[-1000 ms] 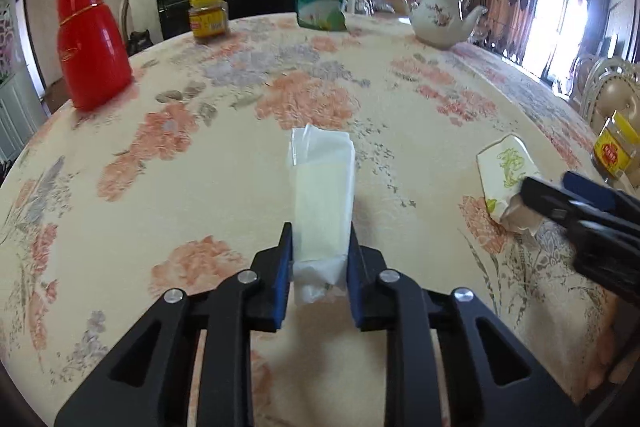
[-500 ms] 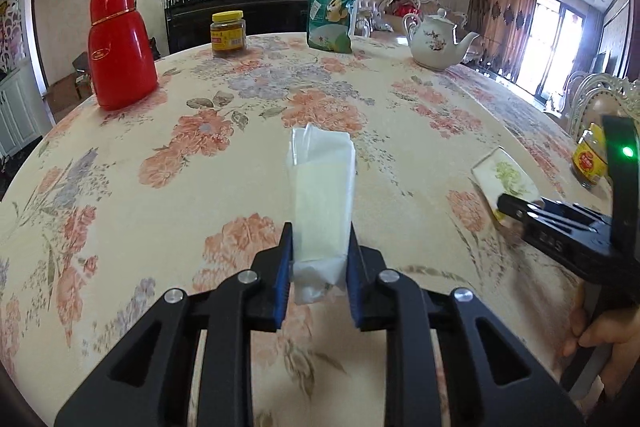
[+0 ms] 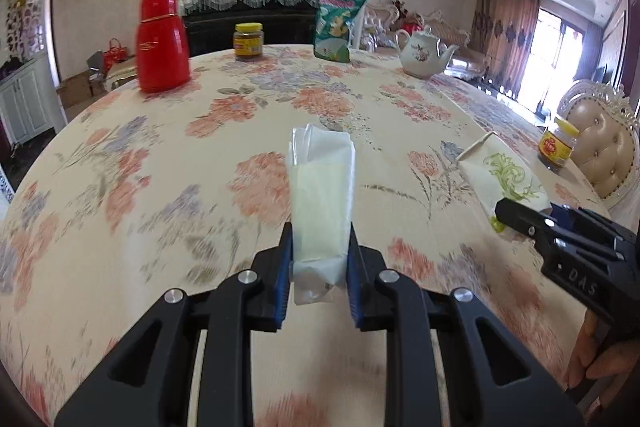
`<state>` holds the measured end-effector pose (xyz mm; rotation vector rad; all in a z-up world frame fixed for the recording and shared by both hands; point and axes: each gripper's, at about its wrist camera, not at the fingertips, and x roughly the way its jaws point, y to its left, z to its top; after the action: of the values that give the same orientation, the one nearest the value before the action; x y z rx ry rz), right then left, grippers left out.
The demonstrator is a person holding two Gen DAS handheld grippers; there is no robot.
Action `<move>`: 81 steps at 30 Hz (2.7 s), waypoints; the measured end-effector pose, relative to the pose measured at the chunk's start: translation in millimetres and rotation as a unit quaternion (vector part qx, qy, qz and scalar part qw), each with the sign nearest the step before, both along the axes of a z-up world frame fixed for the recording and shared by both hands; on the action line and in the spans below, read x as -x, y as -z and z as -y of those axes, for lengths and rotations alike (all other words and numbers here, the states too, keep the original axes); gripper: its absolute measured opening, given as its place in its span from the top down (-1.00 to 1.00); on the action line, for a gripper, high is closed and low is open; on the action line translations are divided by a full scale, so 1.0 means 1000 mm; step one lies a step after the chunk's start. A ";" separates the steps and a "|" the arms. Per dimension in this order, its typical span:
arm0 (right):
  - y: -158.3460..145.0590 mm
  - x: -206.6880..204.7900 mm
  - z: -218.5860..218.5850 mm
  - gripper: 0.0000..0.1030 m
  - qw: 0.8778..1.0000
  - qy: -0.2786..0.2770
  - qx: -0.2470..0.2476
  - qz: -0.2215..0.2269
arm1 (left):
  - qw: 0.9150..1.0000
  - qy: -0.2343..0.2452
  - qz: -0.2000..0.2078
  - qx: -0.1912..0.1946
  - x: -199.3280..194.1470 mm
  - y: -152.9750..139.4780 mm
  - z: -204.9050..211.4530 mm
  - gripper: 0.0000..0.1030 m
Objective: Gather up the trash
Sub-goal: 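Carry tissue packet and paper cup toward the pink bin with both tools, then open both tools over the pink bin to drop the items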
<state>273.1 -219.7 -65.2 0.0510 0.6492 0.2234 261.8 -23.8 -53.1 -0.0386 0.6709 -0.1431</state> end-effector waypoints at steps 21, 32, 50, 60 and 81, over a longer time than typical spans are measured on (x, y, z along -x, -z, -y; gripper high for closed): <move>-0.005 0.106 -0.069 0.26 0.994 -0.102 -0.018 0.033 | 0.996 -0.056 0.072 -0.005 0.142 -0.011 -0.048 0.55; -0.011 0.123 -0.139 0.26 0.983 -0.179 -0.011 0.041 | 0.990 -0.110 0.087 -0.019 0.189 -0.008 -0.107 0.55; -0.026 0.148 -0.321 0.26 0.920 -0.388 0.014 0.057 | 0.958 -0.264 0.107 -0.035 0.281 -0.023 -0.248 0.55; -0.038 0.159 -0.402 0.26 0.885 -0.460 0.008 0.071 | 0.928 -0.356 0.106 -0.024 0.316 -0.039 -0.340 0.55; -0.030 0.149 -0.516 0.25 0.859 -0.510 -0.012 0.037 | 0.908 -0.411 0.076 -0.006 0.308 -0.021 -0.432 0.54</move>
<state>123.7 296.4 -34.9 -0.2903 0.5433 1.2585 -46.5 408.6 -32.4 -0.2918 0.4526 0.6675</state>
